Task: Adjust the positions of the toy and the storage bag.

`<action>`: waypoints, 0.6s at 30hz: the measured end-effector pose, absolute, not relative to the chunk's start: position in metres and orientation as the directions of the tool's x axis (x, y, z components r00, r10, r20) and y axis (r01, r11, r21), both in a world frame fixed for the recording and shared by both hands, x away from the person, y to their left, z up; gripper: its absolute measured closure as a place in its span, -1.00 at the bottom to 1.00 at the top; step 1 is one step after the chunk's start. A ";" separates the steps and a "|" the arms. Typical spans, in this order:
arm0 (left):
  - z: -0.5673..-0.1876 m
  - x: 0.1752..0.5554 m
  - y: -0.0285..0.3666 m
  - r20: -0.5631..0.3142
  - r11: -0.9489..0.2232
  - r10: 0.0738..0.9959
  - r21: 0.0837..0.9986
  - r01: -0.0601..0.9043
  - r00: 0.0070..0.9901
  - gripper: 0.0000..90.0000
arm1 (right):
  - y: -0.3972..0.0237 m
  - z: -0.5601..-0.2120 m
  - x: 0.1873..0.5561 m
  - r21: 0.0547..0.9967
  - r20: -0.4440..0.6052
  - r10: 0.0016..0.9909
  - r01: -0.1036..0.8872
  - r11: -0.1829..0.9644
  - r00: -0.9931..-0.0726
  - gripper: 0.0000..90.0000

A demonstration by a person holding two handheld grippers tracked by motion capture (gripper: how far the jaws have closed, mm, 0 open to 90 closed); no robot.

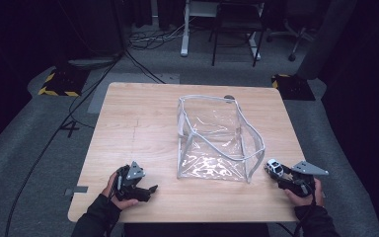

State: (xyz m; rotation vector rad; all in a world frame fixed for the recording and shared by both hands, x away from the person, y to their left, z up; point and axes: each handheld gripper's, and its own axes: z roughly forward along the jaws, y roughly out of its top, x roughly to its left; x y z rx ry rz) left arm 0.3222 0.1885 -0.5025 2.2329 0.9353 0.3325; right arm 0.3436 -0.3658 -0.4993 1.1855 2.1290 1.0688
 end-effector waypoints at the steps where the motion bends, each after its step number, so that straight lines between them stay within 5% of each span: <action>1: -0.502 0.322 0.189 -0.025 -0.507 0.708 0.679 0.532 0.706 -0.65 | -0.366 -0.499 0.343 0.817 -0.028 0.858 0.483 0.316 -0.512 0.08; 18: -0.502 0.322 0.189 -0.018 -0.511 0.705 0.681 0.525 0.709 -0.64 | -0.370 -0.498 0.342 0.839 -0.021 0.856 0.457 0.296 -0.516 0.08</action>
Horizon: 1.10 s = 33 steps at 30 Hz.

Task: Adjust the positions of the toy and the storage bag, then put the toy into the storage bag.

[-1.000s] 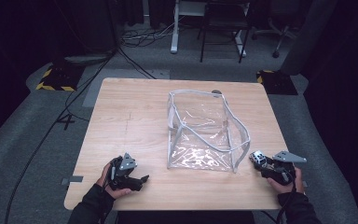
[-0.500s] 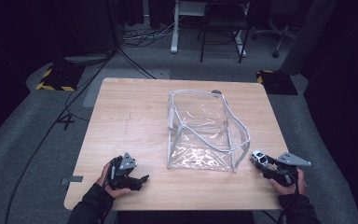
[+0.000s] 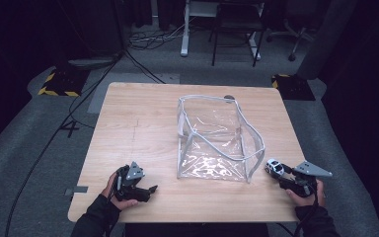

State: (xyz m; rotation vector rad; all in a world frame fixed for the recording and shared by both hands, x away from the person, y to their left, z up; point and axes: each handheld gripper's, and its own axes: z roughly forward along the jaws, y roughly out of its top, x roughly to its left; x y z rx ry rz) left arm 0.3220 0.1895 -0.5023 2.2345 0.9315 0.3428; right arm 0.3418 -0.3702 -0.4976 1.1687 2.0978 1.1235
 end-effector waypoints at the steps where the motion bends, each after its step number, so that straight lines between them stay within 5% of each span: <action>1: -0.502 0.322 0.189 -0.018 -0.511 0.705 0.681 0.525 0.709 -0.64 | -0.370 -0.498 0.342 0.839 -0.021 0.856 0.457 0.296 -0.516 0.08; 33: -0.502 0.323 0.189 -0.026 -0.512 0.701 0.677 0.529 0.713 -0.65 | -0.369 -0.469 0.348 0.870 -0.047 0.874 0.411 0.273 -0.483 0.09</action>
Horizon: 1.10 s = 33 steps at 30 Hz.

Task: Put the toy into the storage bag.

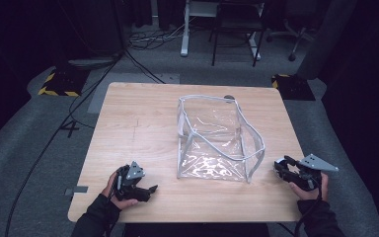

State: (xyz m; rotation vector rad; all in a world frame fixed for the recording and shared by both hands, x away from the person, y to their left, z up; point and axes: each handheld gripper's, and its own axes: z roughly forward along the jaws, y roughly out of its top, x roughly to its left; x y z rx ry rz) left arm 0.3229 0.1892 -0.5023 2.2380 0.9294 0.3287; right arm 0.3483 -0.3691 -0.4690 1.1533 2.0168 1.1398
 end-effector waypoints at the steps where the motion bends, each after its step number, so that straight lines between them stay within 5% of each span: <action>1: -0.502 0.323 0.189 -0.029 -0.510 0.701 0.678 0.529 0.712 -0.65 | -0.369 -0.466 0.349 0.873 -0.050 0.871 0.402 0.275 -0.488 0.09; 33: -0.502 0.323 0.189 -0.028 -0.510 0.701 0.678 0.529 0.712 -0.66 | -0.354 -0.417 0.366 0.892 -0.062 0.861 0.359 0.275 -0.506 0.09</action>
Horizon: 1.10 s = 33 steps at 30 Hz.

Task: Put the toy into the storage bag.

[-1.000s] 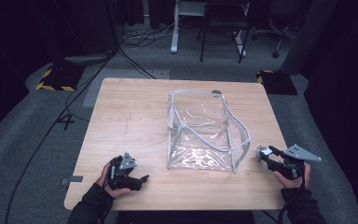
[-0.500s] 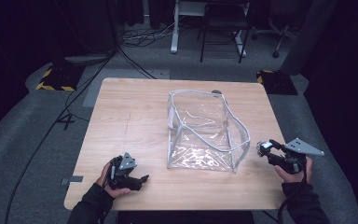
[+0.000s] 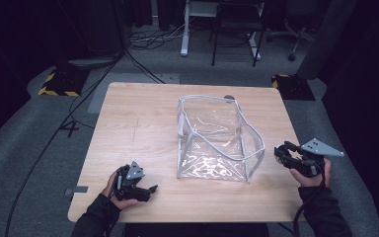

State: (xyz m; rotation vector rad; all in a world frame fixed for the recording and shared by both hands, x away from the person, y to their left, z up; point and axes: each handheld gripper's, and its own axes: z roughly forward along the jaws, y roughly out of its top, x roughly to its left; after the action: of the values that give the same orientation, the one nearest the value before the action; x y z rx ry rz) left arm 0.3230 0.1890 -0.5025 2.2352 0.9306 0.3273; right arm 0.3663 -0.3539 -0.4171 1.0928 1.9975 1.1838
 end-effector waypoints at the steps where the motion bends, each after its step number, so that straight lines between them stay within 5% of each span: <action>1: -0.502 0.323 0.189 -0.028 -0.510 0.701 0.678 0.529 0.712 -0.66 | -0.354 -0.417 0.366 0.892 -0.062 0.861 0.359 0.275 -0.506 0.09; 33: -0.502 0.323 0.189 -0.027 -0.512 0.700 0.677 0.528 0.714 -0.66 | -0.346 -0.362 0.373 0.913 -0.123 0.845 0.274 0.301 -0.520 0.09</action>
State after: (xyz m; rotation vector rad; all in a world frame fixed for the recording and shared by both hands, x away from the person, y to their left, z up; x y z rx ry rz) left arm 0.3231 0.1892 -0.5024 2.2383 0.9283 0.3274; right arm 0.3734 -0.3456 -0.3624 0.9930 1.9599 1.2016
